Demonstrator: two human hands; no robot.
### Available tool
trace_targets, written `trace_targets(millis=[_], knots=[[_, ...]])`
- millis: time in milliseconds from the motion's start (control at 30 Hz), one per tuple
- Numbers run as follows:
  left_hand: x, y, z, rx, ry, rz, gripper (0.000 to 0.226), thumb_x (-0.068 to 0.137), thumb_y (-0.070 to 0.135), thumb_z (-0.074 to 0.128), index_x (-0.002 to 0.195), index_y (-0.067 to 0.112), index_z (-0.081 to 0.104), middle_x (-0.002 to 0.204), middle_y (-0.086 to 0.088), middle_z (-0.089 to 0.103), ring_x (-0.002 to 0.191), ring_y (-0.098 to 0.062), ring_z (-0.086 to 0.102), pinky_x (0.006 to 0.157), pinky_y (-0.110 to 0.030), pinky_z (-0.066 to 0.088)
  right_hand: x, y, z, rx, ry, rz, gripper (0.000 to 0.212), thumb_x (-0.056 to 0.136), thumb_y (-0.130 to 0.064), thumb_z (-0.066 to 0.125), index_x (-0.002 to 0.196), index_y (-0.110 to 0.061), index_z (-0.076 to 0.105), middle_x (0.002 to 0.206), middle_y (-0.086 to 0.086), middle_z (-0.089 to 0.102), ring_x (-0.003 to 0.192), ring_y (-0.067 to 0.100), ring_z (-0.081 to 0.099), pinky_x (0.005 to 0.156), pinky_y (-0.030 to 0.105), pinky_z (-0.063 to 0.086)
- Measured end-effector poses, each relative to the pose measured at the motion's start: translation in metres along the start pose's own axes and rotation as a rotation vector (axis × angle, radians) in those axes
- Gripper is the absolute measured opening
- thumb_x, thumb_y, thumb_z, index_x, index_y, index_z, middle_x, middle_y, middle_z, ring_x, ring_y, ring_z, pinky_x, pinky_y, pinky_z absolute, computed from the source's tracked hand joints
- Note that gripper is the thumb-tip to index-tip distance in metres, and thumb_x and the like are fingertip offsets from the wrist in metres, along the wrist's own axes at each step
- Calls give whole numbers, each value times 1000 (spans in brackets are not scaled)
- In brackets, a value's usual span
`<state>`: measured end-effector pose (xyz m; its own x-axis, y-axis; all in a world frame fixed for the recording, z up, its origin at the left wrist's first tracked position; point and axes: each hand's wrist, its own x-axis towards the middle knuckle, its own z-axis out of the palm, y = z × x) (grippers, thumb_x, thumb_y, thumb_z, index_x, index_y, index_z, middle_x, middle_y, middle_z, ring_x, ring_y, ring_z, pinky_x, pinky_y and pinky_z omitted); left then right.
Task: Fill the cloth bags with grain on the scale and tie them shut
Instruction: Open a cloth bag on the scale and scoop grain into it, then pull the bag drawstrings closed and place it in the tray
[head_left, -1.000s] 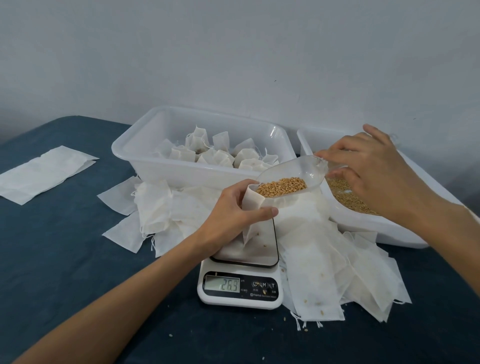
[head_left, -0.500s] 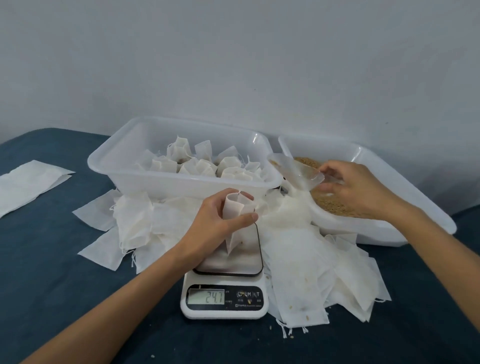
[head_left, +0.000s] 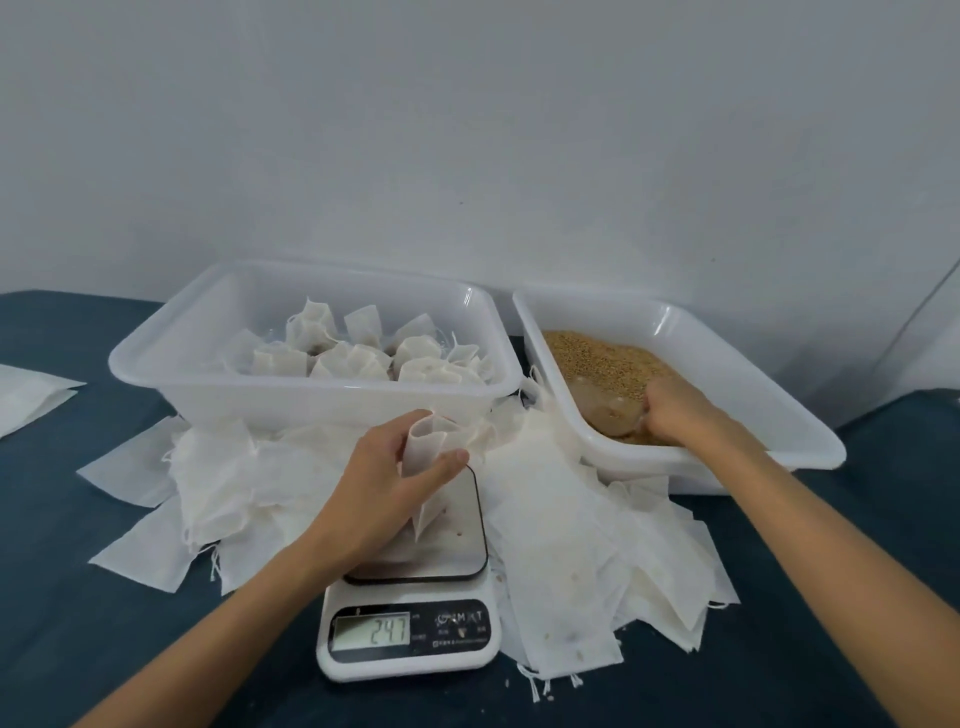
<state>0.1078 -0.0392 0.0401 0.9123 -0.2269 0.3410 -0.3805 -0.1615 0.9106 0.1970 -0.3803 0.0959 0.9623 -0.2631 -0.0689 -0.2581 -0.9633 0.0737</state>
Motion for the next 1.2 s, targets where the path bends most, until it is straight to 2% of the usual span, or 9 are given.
trace_targets(millis=[100,167,233,300,433,600,733,900,1200], knots=[[0,1,4,269,62,117,30,99,30,66,90,3,74,90,-5,66,88,-21,60,80,-33,48,-21,-20,-12,-69,271,-92,13,93,-21,67,89,-10,61,103,8,61,82,23,54,71,35,49],[1,6,3,291,108,144,28,99,25,66,86,2,76,95,1,63,93,-12,58,81,-20,43,-52,-46,-18,184,522,-297,12,95,-28,65,101,-16,64,103,1,61,90,22,58,75,36,49],[4,14,-1,267,175,139,24,98,21,69,83,3,77,91,8,58,87,-8,57,74,-14,39,-90,-77,-16,462,649,-504,7,97,-28,62,94,-23,65,86,-10,63,76,11,59,65,31,47],[13,23,-9,252,215,139,25,98,22,70,86,0,77,82,12,54,76,-9,55,66,-21,40,-118,-104,-7,604,603,-621,10,98,-29,61,90,-25,65,72,-14,62,63,5,56,58,28,47],[59,37,-34,212,280,64,30,100,23,69,91,-5,73,83,-18,67,78,-40,63,73,-49,51,-124,-127,25,727,436,-620,13,100,-36,59,95,-26,68,66,-14,63,60,8,59,62,37,52],[152,42,-48,279,377,20,21,99,16,67,81,8,74,70,-7,73,45,-4,59,51,-20,46,-112,-124,50,782,370,-598,14,100,-40,56,93,-31,65,58,-18,55,63,7,58,59,31,49],[216,12,-24,600,260,-47,19,92,-5,58,75,-4,65,81,-27,64,66,-34,63,65,-40,53,-108,-121,55,784,383,-600,13,101,-37,55,91,-32,62,56,-17,55,60,8,57,56,26,45],[237,-37,9,858,-12,-183,31,95,-10,52,115,-4,74,123,-20,72,119,-38,64,97,-35,49,-104,-116,56,801,362,-575,15,101,-37,54,94,-29,65,62,-11,63,61,11,58,61,34,50],[222,-28,5,874,-139,-156,29,92,-7,58,113,-1,76,118,-17,74,113,-34,67,97,-33,50,-99,-111,51,947,373,-538,13,98,-34,60,89,-28,67,55,-11,61,55,7,58,61,34,52]])
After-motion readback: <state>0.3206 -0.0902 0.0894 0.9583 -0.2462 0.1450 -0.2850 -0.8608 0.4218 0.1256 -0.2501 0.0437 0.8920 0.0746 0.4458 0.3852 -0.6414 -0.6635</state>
